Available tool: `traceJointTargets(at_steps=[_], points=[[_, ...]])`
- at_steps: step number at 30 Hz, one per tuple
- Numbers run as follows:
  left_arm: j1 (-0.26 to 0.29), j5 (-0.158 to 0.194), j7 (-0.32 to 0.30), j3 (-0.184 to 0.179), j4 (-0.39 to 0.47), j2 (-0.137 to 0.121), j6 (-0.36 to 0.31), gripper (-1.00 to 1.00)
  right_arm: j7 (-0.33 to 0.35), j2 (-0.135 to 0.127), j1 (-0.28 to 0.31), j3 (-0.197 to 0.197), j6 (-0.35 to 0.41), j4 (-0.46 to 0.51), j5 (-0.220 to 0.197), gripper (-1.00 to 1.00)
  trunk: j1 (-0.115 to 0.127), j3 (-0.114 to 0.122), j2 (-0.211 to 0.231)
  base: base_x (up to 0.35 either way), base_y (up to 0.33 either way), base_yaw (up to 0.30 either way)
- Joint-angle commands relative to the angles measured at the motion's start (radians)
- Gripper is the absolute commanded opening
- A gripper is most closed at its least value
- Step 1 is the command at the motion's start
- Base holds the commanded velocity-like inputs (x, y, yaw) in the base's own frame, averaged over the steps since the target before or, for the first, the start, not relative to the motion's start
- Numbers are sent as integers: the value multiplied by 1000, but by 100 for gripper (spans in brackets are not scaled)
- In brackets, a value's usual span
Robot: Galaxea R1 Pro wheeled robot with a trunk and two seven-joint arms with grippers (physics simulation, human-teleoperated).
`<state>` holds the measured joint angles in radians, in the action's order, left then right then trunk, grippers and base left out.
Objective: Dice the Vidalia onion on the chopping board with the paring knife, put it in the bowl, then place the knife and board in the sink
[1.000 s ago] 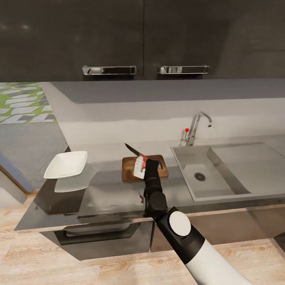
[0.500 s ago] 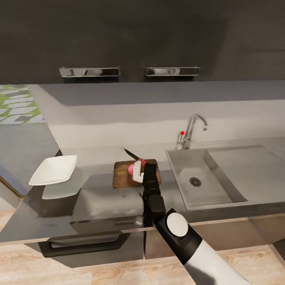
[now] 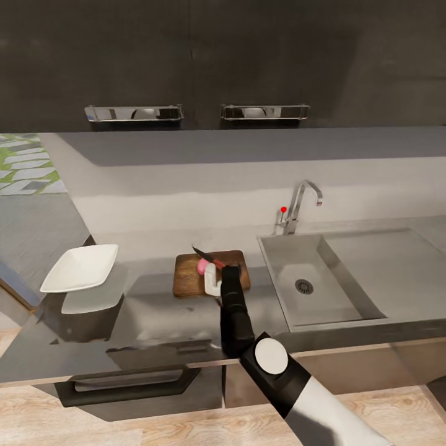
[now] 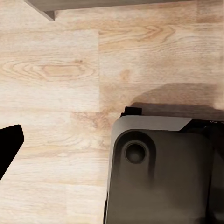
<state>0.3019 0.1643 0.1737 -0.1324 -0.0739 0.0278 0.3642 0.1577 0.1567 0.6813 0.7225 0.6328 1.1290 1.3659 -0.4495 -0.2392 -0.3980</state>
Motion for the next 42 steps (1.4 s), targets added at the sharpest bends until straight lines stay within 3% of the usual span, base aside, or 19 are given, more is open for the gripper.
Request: traceJointTargets(at_steps=[1, 3, 4, 21, 42], points=[[2, 9, 1, -9, -4, 0, 7, 100, 8, 0, 2, 6, 5, -9, 12, -100, -1, -2, -2, 0, 0, 0], [2, 9, 1, -9, -4, 1, 7, 100, 8, 2, 2, 9, 5, -21, 11, -100, -1, -2, -2, 0, 0, 0], [2, 9, 2, -9, -4, 0, 7, 100, 7, 18, 1, 11, 5, -41, 10, -100, -1, -2, -2, 0, 0, 0], [2, 9, 3, -9, -4, 0, 7, 100, -49, 18, 2, 11, 5, -40, 6, -100, -1, -2, -2, 0, 0, 0], [2, 9, 3, -9, -4, 0, 7, 100, -54, 17, 2, 8, 4, -41, 3, -100, -1, -2, -2, 0, 0, 0]])
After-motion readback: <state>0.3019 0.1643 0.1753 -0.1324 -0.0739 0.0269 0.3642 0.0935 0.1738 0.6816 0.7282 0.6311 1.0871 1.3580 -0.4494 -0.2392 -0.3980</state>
